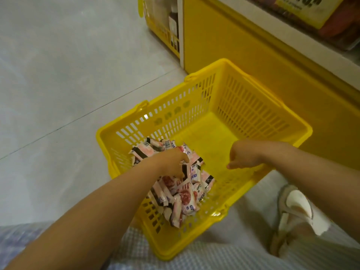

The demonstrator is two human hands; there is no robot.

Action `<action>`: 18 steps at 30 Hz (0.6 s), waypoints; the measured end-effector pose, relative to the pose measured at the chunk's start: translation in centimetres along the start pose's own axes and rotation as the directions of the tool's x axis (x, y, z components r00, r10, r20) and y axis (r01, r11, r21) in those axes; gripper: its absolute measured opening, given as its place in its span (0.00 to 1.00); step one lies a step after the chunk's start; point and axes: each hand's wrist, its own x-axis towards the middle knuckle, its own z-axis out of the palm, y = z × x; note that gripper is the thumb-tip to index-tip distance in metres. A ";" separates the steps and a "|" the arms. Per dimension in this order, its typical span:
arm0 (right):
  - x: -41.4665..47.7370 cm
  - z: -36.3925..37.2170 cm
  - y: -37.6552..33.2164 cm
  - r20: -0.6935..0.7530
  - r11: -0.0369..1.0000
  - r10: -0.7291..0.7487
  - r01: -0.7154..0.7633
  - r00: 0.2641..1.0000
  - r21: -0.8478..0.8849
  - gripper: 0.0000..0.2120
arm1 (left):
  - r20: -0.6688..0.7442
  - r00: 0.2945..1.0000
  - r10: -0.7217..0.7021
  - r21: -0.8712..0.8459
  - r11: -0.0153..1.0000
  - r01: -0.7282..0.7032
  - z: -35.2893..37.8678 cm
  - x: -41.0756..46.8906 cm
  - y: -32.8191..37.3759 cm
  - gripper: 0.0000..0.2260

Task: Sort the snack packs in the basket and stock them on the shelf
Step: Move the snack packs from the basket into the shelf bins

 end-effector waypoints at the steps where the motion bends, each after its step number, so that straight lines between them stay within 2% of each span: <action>1: 0.7 0.1 -0.8 -0.019 1.000 -0.023 0.024 1.000 0.012 0.23 | 0.007 1.000 -0.012 -0.003 1.000 0.012 0.2 0.3 -0.3 0.26; 5: 3.9 0.9 -4.0 -0.037 0.980 -0.104 0.109 0.994 0.166 0.26 | 0.068 0.996 -0.055 0.028 0.998 0.053 1.3 1.9 -0.9 0.31; 8: 6.4 2.2 -5.8 0.010 0.954 -0.101 0.094 0.995 0.285 0.26 | 0.076 0.994 -0.078 0.099 0.993 0.070 1.6 2.9 -0.9 0.31; 11: 8.2 3.5 -6.5 0.069 0.887 -0.053 0.015 0.996 0.462 0.25 | 0.104 0.991 -0.084 0.138 0.988 0.069 1.7 3.1 -1.0 0.21; 14: 9.0 4.1 -6.8 0.127 0.824 -0.027 -0.050 0.991 0.564 0.26 | 0.114 0.993 -0.035 0.024 0.999 0.032 1.3 3.0 -1.5 0.10; 18: 8.9 3.3 -6.4 0.064 0.788 -0.008 -0.033 0.998 0.615 0.27 | 0.074 0.997 0.000 -0.193 0.981 0.014 0.2 2.6 -2.1 0.08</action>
